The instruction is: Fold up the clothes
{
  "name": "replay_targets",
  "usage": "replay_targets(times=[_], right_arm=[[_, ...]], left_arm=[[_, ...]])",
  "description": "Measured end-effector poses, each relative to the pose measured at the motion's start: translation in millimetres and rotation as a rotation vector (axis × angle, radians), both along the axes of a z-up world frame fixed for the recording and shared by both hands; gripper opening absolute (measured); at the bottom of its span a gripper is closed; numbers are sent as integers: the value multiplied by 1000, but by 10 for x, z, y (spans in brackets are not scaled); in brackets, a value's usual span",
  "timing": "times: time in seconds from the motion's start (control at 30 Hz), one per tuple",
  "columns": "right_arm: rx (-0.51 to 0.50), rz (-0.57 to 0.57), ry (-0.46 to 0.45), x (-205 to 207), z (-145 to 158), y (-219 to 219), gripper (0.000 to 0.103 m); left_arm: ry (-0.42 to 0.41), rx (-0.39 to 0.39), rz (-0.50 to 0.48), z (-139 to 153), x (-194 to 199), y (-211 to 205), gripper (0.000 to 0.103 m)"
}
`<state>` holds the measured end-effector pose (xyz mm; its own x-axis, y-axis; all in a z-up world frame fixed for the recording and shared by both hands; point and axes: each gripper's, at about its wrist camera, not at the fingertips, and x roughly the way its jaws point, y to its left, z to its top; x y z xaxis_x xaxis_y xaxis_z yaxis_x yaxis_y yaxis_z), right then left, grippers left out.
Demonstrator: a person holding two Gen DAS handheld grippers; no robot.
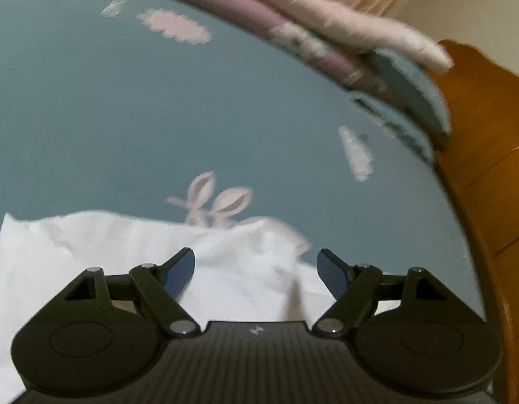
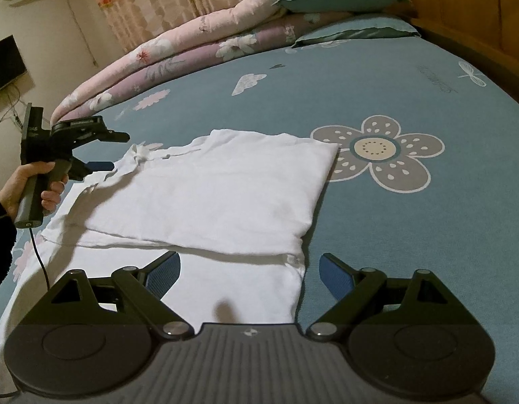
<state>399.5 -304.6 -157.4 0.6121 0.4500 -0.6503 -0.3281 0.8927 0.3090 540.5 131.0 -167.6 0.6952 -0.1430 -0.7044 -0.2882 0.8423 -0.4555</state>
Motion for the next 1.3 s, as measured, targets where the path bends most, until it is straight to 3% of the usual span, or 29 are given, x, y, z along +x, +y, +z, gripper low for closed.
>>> replay_targets(times=[0.17,0.43,0.6,0.77,0.87,1.07,1.2,1.3], right_arm=[[1,-10,3,9,-6,-16,93],[-1,-1,0,1,-7,1,93],[-12,-3,9,20,-34,5,93],[-13,-6,10,23,-41,2,93],[-10,-4,3,9,-31,3,93],[-15,5,-3,0,-19,32,93],[-10,-1,-2,-8,-9,13,93],[-3,-1,-9,-18,8,0,93]], left_arm=[[-24,-50,71,31,-127,206,79],[-29,-210,-57,-51,-148,-4,80],[-76,-171,-5,-117,98,-27,80],[-92,-134,29,14,166,7,80],[-121,-181,-52,108,62,-134,80],[-60,-195,-290,92,126,-759,81],[0,-178,-302,-67,301,-971,81],[-28,-147,-281,-58,391,-1021,81]])
